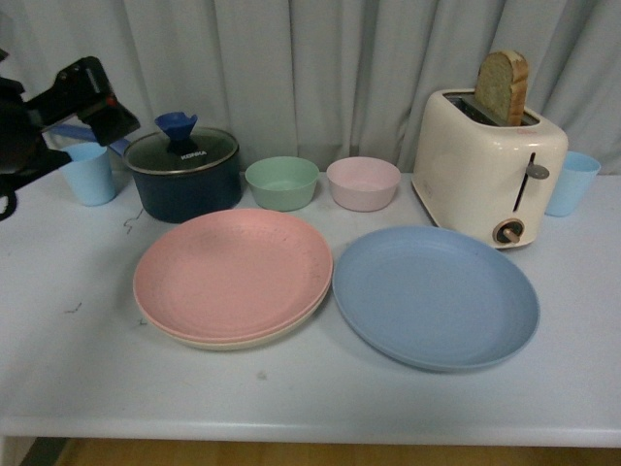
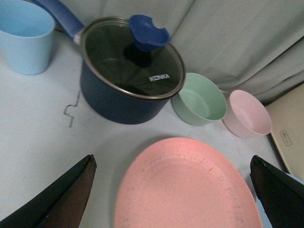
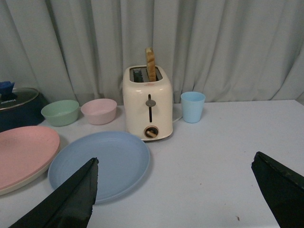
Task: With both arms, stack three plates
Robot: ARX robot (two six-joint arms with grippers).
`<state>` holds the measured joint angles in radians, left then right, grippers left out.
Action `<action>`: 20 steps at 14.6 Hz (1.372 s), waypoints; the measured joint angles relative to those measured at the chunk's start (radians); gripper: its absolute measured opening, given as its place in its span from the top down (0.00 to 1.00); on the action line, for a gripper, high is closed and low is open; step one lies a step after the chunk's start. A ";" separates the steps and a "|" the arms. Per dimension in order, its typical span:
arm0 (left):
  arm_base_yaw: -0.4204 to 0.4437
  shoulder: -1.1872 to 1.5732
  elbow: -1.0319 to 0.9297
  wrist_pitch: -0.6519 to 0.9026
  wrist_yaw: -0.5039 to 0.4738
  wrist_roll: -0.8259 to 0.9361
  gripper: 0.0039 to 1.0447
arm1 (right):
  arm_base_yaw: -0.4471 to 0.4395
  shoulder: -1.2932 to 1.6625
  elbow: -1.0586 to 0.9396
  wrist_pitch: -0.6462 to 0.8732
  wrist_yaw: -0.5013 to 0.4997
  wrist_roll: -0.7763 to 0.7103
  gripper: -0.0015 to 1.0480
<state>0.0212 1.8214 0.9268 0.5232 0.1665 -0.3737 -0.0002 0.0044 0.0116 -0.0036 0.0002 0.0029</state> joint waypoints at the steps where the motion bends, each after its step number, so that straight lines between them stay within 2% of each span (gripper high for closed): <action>1: 0.018 -0.070 -0.048 -0.005 -0.025 0.012 0.06 | 0.000 0.000 0.000 0.000 0.000 0.000 0.06; 2: 0.025 -0.150 -0.144 0.195 -0.098 0.097 0.15 | 0.000 0.000 0.000 0.000 0.000 0.000 0.06; 4: 0.006 -0.333 -0.322 0.423 -0.154 0.274 0.37 | 0.000 0.000 0.000 0.000 0.000 0.000 0.06; 6: -0.030 -0.397 -0.477 0.446 -0.159 0.338 0.62 | 0.000 0.000 0.000 0.000 0.000 0.000 0.06; 9: -0.019 -0.546 -0.625 0.460 -0.170 0.356 0.98 | 0.000 0.000 0.000 0.000 0.000 0.000 0.06; 15: -0.021 -0.804 -0.800 0.362 -0.167 0.358 0.99 | 0.000 0.000 0.000 0.000 0.000 0.000 0.06; 16: -0.022 -0.802 -0.842 0.433 -0.167 0.359 0.99 | 0.000 0.000 0.000 0.000 0.000 0.000 0.06; 20: -0.022 -1.003 -0.893 0.261 -0.167 0.359 0.99 | 0.000 0.000 0.000 0.000 0.000 0.000 0.06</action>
<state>-0.0010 0.8181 0.0334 0.7837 -0.0006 -0.0151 -0.0002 0.0044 0.0116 -0.0036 0.0002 0.0029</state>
